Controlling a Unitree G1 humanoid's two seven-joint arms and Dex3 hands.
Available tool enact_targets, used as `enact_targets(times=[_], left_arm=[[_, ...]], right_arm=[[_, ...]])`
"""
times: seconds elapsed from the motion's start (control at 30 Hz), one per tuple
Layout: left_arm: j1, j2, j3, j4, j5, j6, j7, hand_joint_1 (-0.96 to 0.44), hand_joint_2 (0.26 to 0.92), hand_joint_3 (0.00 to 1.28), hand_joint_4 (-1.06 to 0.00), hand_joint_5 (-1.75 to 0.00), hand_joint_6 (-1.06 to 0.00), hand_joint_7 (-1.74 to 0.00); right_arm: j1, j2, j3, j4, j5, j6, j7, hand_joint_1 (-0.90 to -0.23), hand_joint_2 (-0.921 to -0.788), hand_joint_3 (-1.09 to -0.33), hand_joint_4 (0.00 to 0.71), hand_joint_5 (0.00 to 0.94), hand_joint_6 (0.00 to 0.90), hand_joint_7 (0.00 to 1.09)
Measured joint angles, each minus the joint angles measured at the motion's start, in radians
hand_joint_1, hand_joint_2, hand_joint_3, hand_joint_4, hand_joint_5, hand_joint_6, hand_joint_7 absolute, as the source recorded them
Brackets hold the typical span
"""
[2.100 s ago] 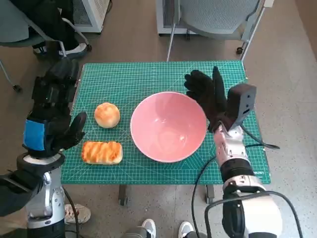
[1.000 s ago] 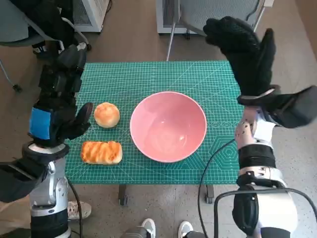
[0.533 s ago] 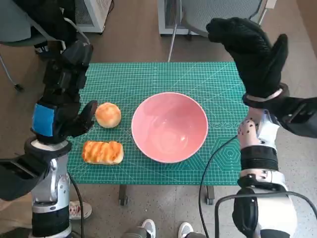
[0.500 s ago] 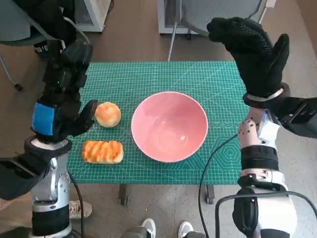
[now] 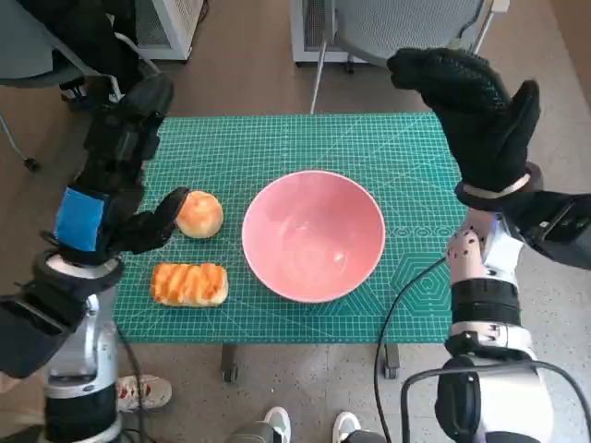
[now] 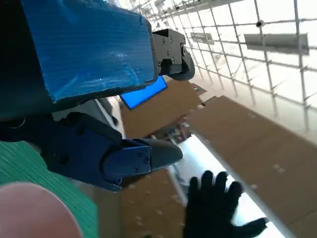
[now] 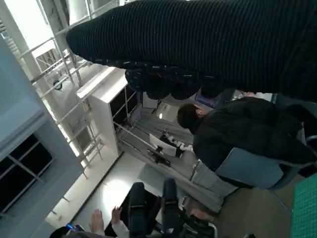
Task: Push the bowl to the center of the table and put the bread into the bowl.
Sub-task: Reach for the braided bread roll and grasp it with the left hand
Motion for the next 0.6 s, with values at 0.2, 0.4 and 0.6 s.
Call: enact_targets(times=[0.2,0.4,0.6], left_arm=[[0.035,0.173,-0.028,-0.150,0.221,0.248,-0.108,-0.29,0.704,0.06,-0.04,-0.05,-0.16,-0.18],[0.045,0.276,-0.108,-0.261,0.420,0.524,-0.249,-0.21,0.672,0.01,-0.07,-0.02,-0.28,-0.06],[0.098,0.332,-0.214,-0.415,0.591,0.762,-0.371,-0.20,0.677,0.00,-0.12,-0.02,-0.32,-0.04]], right_arm=[[0.000,-0.002,0.001,-0.005,0.002,0.000,0.000,-0.664,-0.921,-0.783,0.291,0.001,0.388,0.01],[0.000,-0.001,0.003,-0.005,0.002,0.000,0.000,-0.666,-0.921,-0.784,0.292,0.001,0.389,0.01],[0.000,-0.003,0.007,-0.005,0.003,0.002,0.001,-0.668,-0.921,-0.782,0.293,0.001,0.390,0.01]])
